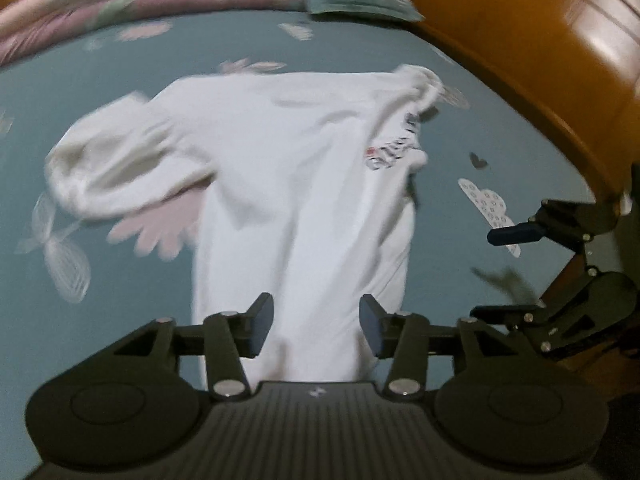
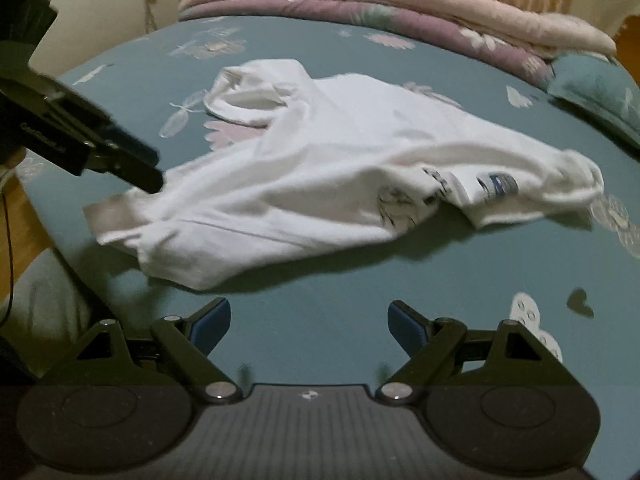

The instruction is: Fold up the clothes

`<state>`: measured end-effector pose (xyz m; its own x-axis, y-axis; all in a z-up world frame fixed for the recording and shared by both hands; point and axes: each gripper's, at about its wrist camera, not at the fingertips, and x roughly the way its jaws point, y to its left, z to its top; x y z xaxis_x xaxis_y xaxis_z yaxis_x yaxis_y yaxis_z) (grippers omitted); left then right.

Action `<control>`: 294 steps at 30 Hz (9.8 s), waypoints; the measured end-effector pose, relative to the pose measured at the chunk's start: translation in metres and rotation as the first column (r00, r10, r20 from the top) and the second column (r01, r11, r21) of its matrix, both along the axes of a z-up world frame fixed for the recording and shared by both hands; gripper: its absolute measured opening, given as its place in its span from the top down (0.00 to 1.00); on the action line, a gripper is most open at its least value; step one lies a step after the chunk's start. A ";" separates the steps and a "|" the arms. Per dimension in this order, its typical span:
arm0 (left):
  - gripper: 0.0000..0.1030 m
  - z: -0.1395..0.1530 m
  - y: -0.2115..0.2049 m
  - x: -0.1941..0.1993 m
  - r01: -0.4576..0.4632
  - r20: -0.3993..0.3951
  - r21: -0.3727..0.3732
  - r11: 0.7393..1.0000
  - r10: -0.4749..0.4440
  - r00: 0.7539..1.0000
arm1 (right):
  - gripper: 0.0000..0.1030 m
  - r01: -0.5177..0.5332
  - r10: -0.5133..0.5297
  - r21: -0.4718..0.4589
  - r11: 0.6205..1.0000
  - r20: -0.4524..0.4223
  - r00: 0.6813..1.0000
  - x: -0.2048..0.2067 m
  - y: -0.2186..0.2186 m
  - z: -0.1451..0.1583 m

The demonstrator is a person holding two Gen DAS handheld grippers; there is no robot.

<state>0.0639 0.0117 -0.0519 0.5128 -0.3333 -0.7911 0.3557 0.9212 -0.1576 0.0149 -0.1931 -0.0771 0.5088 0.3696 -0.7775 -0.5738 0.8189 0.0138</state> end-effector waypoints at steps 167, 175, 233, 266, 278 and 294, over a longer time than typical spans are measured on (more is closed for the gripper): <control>0.29 0.013 0.037 0.090 0.078 0.078 0.003 0.997 -0.078 0.994 | 0.88 0.652 -0.176 0.679 0.337 -0.635 0.753 0.221 -0.020 -0.127; 0.29 0.012 0.039 0.087 0.075 0.074 0.007 0.997 -0.076 0.994 | 0.94 0.644 -0.214 0.684 0.343 -0.610 0.763 0.203 -0.035 -0.108; 0.27 0.026 0.005 0.054 0.148 0.067 0.063 0.987 -0.152 0.986 | 0.38 0.611 -0.188 0.752 0.248 -0.581 0.792 0.132 -0.091 -0.084; 0.27 0.010 0.008 0.053 0.136 0.018 0.155 0.978 -0.141 0.990 | 0.87 0.449 -0.293 0.834 0.322 -0.363 0.884 0.094 -0.091 -0.029; 0.27 0.014 -0.019 0.039 0.203 0.009 0.173 0.964 -0.207 0.978 | 0.79 0.514 -0.438 0.527 0.677 -0.273 0.857 0.020 -0.094 -0.021; 0.26 0.011 -0.027 0.039 0.213 -0.009 0.194 0.958 -0.216 0.976 | 0.61 0.673 -0.670 0.408 0.617 -0.174 0.721 0.005 -0.153 -0.033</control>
